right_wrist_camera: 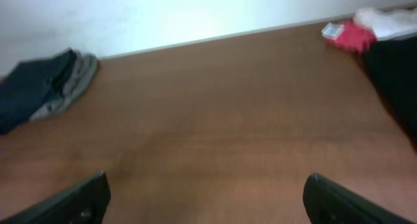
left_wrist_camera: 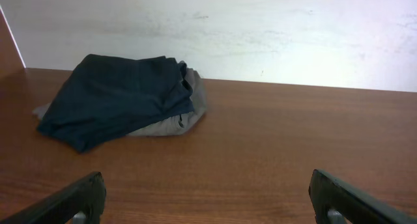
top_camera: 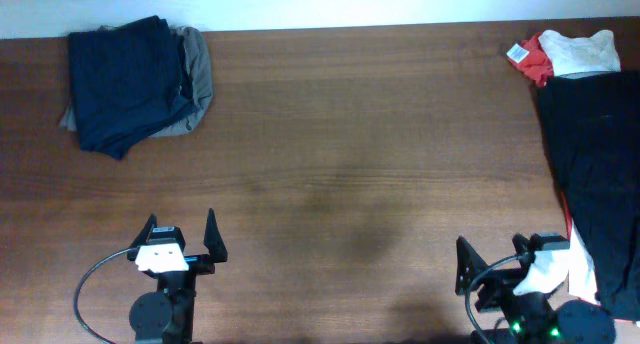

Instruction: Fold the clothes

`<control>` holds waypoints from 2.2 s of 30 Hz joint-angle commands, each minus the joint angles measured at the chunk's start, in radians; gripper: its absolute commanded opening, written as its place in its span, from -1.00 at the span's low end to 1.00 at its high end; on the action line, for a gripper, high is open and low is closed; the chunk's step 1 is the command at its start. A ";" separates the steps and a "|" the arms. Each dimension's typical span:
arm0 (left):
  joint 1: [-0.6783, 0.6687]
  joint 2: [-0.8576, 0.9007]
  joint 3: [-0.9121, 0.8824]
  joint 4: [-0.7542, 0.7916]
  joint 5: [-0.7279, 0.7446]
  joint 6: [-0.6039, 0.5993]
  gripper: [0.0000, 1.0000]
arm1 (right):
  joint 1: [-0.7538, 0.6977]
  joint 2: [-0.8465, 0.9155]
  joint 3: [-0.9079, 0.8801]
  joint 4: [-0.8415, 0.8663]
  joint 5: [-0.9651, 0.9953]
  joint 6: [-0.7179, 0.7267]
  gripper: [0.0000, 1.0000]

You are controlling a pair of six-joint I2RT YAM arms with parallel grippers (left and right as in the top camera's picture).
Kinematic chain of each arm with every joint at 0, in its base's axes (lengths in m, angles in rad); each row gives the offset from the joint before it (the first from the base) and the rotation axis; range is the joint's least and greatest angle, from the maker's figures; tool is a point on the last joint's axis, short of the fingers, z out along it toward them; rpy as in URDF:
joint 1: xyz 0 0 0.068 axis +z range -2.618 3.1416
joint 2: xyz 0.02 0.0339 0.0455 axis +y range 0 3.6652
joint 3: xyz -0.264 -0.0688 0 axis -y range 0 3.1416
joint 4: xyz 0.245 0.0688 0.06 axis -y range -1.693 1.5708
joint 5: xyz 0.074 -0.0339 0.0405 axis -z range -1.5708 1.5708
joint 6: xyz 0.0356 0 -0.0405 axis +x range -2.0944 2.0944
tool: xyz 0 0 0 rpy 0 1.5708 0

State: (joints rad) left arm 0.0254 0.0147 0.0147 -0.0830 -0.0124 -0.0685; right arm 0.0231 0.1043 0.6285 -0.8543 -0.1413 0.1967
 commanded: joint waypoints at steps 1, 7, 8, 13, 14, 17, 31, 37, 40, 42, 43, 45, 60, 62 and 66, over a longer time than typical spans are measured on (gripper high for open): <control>-0.003 -0.010 -0.006 0.000 -0.007 0.016 0.99 | 0.013 -0.056 -0.087 0.111 -0.006 -0.084 0.97; -0.003 -0.010 -0.006 0.000 -0.007 0.016 0.99 | 0.011 -0.101 -0.294 0.364 -0.005 -0.175 0.97; -0.003 -0.010 -0.006 0.000 -0.007 0.016 0.99 | 0.011 -0.101 -0.325 0.406 -0.005 -0.174 0.97; -0.003 -0.010 -0.006 0.000 -0.007 0.016 0.99 | 0.011 -0.101 -0.472 0.624 -0.002 -0.174 0.97; -0.003 -0.010 -0.006 0.000 -0.007 0.016 0.99 | 0.010 -0.101 -0.497 0.658 -0.002 -0.174 0.97; -0.003 -0.010 -0.006 0.000 -0.007 0.016 0.99 | 0.010 -0.101 -0.565 0.752 -0.002 -0.174 0.97; -0.003 -0.010 -0.006 0.000 -0.007 0.016 0.99 | -0.010 -0.101 -0.623 0.780 0.079 -0.174 0.97; -0.003 -0.010 -0.006 0.000 -0.007 0.016 0.99 | -0.033 -0.101 -0.623 0.780 0.078 -0.174 0.97; -0.003 -0.010 -0.006 0.000 -0.007 0.016 0.99 | -0.032 -0.101 -0.623 0.780 0.078 -0.174 0.97; -0.003 -0.010 -0.006 0.000 -0.007 0.016 0.99 | -0.032 -0.101 -0.623 0.780 0.078 -0.174 0.97; -0.003 -0.010 -0.006 0.000 -0.007 0.016 0.99 | -0.032 -0.101 -0.623 0.780 0.078 -0.174 0.97; -0.003 -0.010 -0.006 0.000 -0.007 0.016 0.99 | -0.032 -0.101 -0.623 0.780 0.078 -0.174 0.97; -0.003 -0.010 -0.006 0.000 -0.007 0.016 0.99 | -0.032 -0.101 -0.623 0.780 0.078 -0.174 0.97; -0.003 -0.010 -0.006 0.000 -0.007 0.016 0.99 | -0.032 -0.101 -0.623 0.780 0.078 -0.174 0.97; -0.003 -0.010 -0.006 0.000 -0.007 0.016 0.99 | -0.032 -0.101 -0.623 0.780 0.078 -0.174 0.97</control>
State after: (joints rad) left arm 0.0254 0.0147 0.0147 -0.0830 -0.0124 -0.0685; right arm -0.0021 0.0139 0.0116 -0.0677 -0.0757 0.0246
